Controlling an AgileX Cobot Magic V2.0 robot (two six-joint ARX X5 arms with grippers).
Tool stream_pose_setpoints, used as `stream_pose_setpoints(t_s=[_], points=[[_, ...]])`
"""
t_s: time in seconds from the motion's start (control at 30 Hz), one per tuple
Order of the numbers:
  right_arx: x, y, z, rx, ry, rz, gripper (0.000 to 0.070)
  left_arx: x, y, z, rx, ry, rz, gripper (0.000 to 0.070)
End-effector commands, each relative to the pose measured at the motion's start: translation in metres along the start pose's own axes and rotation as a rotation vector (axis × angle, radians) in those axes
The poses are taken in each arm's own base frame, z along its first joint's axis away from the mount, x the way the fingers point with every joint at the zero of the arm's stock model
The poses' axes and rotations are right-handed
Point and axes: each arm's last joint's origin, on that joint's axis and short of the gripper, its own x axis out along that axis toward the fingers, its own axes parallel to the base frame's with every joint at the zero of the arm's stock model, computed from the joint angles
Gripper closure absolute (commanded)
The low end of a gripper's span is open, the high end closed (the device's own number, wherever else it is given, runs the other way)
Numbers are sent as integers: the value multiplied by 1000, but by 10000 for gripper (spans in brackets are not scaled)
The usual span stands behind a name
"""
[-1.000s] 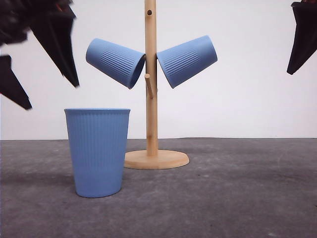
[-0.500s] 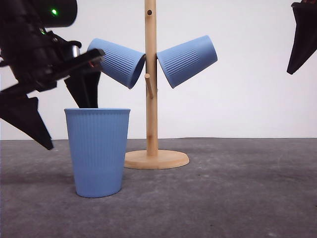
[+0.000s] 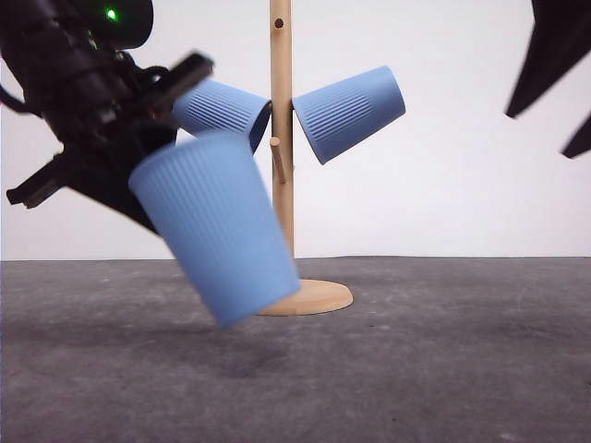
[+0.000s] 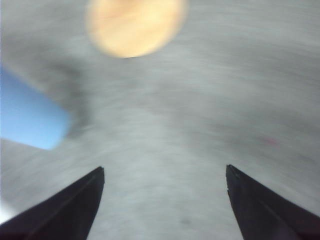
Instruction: Place three cups
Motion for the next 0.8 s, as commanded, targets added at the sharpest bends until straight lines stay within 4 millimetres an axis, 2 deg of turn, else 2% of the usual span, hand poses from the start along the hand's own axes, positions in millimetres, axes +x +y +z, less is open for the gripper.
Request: stream_pose_setpoints(t_s=[0.0,0.1,0.23,0.33,0.5,0.77], points=[[1,6,3,-100,-3,66,220,-11,-8,9,71,-1,-60,700],[3,17,2,-176,-10,210,206,-31,-13,14,104,25,-103,700],[7,32,4,-248,-27,388,100,-53,-24,16,150,55,-126,700],[11,44,6,-310,-33,444,75,-62,-31,15,177,87,-168,700],[18,63,5,-383,-20,504,66,-63,-43,12,209,117,-277,700],[26,82,1,-405,20,493,66,-55,-60,15,241,83,-309,700]])
